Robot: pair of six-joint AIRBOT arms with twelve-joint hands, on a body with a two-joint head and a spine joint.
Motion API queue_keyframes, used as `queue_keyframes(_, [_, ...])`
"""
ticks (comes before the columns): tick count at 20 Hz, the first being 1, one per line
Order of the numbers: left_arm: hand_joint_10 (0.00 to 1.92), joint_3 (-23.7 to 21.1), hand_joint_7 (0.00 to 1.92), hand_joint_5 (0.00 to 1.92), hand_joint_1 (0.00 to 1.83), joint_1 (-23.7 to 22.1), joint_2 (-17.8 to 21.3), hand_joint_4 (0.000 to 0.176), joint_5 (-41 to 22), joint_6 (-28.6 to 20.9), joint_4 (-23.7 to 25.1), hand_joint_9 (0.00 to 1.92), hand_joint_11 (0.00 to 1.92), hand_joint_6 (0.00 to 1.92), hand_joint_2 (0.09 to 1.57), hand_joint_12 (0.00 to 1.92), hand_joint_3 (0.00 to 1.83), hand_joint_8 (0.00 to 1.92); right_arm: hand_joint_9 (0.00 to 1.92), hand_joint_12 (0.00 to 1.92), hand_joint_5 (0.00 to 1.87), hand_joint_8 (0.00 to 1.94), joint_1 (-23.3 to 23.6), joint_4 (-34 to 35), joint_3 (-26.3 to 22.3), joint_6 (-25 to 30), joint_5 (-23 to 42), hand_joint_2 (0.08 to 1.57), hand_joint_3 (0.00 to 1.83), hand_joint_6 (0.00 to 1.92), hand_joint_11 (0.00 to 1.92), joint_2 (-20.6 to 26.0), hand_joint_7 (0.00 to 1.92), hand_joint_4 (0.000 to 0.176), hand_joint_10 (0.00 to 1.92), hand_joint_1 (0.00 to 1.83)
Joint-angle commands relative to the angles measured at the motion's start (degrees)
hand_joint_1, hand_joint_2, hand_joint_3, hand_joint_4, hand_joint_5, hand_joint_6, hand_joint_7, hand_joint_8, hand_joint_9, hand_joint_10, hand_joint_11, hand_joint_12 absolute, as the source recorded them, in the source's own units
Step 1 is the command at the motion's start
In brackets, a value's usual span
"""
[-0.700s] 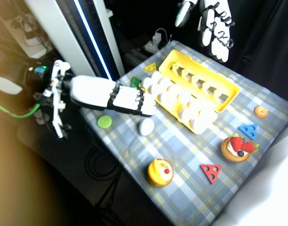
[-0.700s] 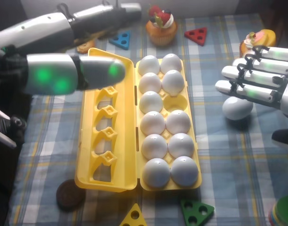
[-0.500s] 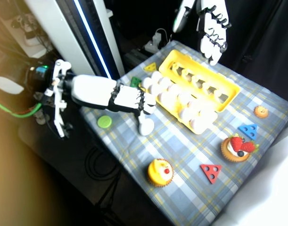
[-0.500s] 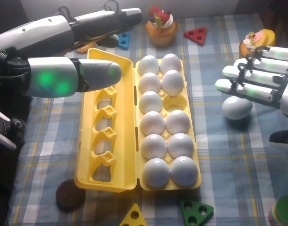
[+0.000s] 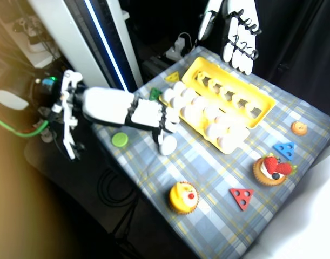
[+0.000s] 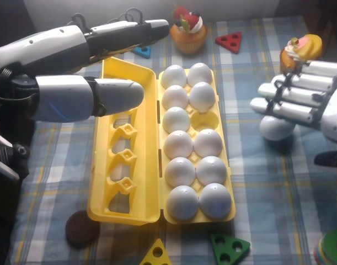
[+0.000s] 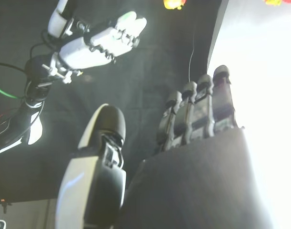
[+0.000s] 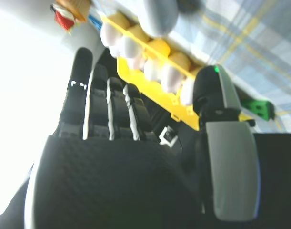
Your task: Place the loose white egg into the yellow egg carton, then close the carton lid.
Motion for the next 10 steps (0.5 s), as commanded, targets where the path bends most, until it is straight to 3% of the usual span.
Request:
queue_keyframes(1, [0.00,0.1,0.03,0.05,0.41,-0.5,0.0,0.000,-6.0,-0.5,-2.0,0.00,0.00,0.01,1.39,0.20,0.00,0.01,0.00,1.34,0.04,0.02,1.2,0.6,0.8,-0.2,4.6,1.18,0.00,0.02,0.00,-0.6,0.11,0.000,0.41,0.88])
queue_keyframes(3, [0.00,0.1,0.05,0.06,0.36,-0.4,0.0,0.000,-6.0,-0.6,-2.1,0.01,0.00,0.01,1.40,0.46,0.00,0.00,0.00,1.27,0.06,0.02,2.2,1.3,3.1,-0.2,1.9,1.21,0.01,0.03,0.00,-2.9,0.13,0.000,0.45,0.90])
queue_keyframes(5, [0.00,0.1,0.04,0.03,0.40,-0.3,0.0,0.007,-6.0,-0.6,-2.1,0.00,0.00,0.00,1.40,0.16,0.00,0.00,0.00,0.98,0.04,0.01,3.1,1.6,4.7,-0.2,-0.1,1.26,0.01,0.02,0.00,-4.7,0.12,0.000,0.37,0.87])
queue_keyframes(6, [0.00,0.1,0.05,0.03,0.36,-0.3,0.0,0.015,-6.0,-0.6,-2.1,0.00,0.00,0.00,1.41,0.07,0.00,0.00,0.00,0.94,0.04,0.01,3.7,1.7,5.7,-0.2,-1.2,1.27,0.01,0.02,0.00,-5.6,0.14,0.000,0.39,0.89])
queue_keyframes(7, [0.00,0.1,0.05,0.04,0.38,-0.3,0.0,0.012,-6.0,-0.6,-2.1,0.00,0.00,0.00,1.40,0.15,0.00,0.00,0.00,0.98,0.06,0.02,4.2,1.8,6.3,-0.2,-1.8,1.29,0.01,0.03,0.00,-6.4,0.16,0.000,0.43,0.89])
queue_keyframes(8, [0.01,0.1,0.07,0.05,0.37,-0.3,0.0,0.009,-6.0,-0.6,-2.1,0.02,0.00,0.00,1.40,0.46,0.00,0.00,0.00,1.01,0.06,0.02,4.4,1.8,6.7,-0.3,-2.1,1.32,0.01,0.03,0.00,-6.8,0.17,0.000,0.47,0.85])
queue_keyframes(10, [0.01,0.1,0.07,0.08,0.39,-0.3,0.0,0.000,-6.0,-0.6,-2.1,0.02,0.00,0.01,1.38,0.65,0.00,0.00,0.00,1.09,0.09,0.04,5.0,1.8,7.5,-0.3,-2.9,1.32,0.00,0.04,0.00,-7.8,0.23,0.000,0.57,0.86])
